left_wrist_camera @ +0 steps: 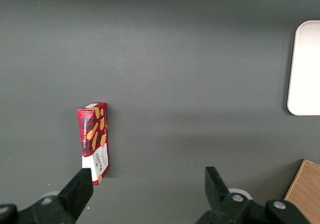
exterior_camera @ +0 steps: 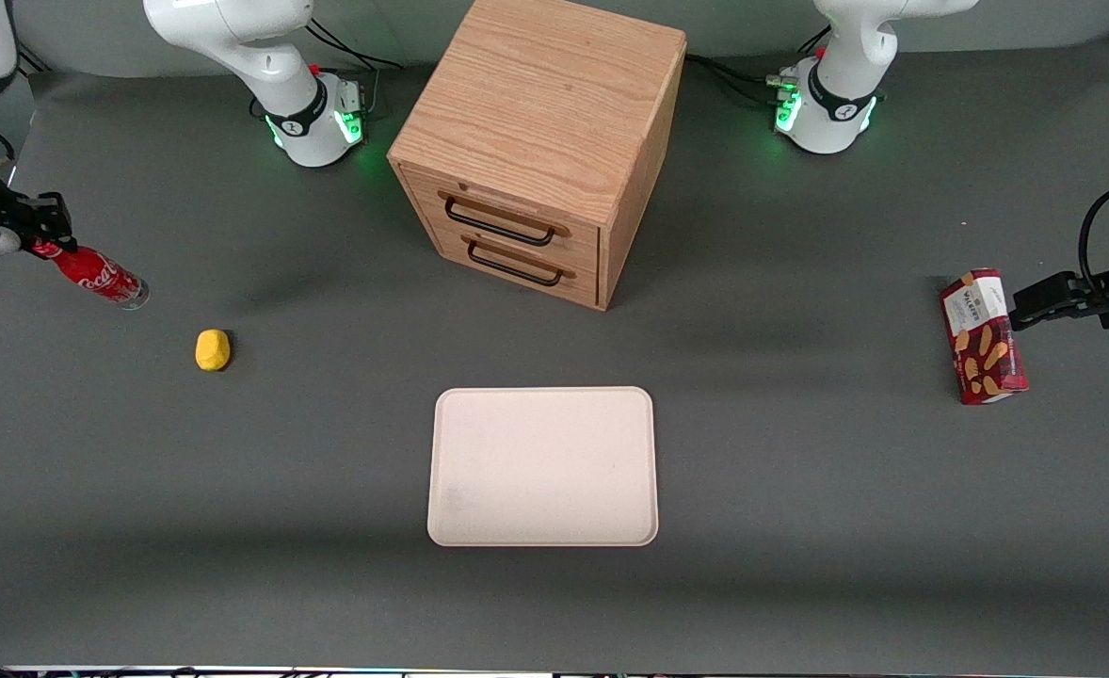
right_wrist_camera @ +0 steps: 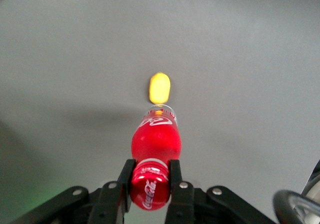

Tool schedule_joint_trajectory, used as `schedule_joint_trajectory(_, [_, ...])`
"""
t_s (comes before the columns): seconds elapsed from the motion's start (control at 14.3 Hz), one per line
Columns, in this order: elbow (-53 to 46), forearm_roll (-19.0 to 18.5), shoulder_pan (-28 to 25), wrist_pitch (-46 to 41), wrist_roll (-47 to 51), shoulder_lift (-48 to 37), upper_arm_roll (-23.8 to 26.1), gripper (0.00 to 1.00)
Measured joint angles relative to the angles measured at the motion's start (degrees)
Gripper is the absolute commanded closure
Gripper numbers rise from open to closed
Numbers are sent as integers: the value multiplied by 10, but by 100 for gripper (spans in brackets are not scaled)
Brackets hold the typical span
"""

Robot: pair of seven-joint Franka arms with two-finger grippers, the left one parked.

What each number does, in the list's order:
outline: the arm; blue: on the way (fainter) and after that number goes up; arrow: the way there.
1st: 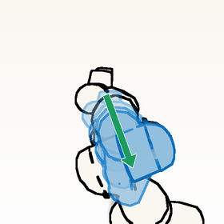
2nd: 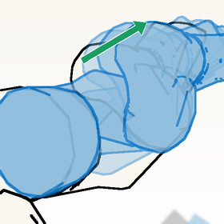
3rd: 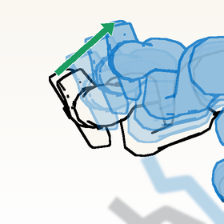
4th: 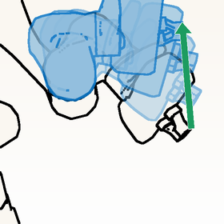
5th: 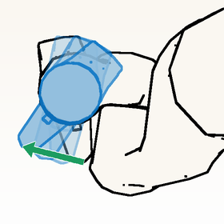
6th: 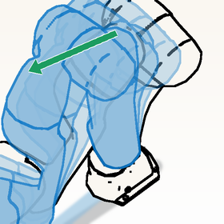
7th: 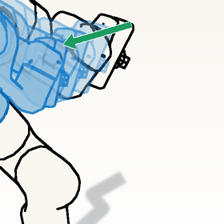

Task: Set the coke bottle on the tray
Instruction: 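Lift the bottle and carry it with the right gripper onto the white tray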

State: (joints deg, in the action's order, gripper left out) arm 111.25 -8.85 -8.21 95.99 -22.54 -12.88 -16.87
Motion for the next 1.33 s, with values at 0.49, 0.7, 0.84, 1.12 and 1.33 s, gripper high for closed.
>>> schedule_joint_trajectory(0.49, [-327,81,-1,-149,78,185,78,100])
schedule_joint_trajectory(0.7, [-397,95,0,-159,154,250,124,100])
schedule_joint_trajectory(0.84, [-438,95,0,-160,219,287,167,100])
schedule_joint_trajectory(1.12, [-494,87,-1,-135,341,354,251,100])
schedule_joint_trajectory(1.33, [-499,28,-1,-75,407,402,322,100])
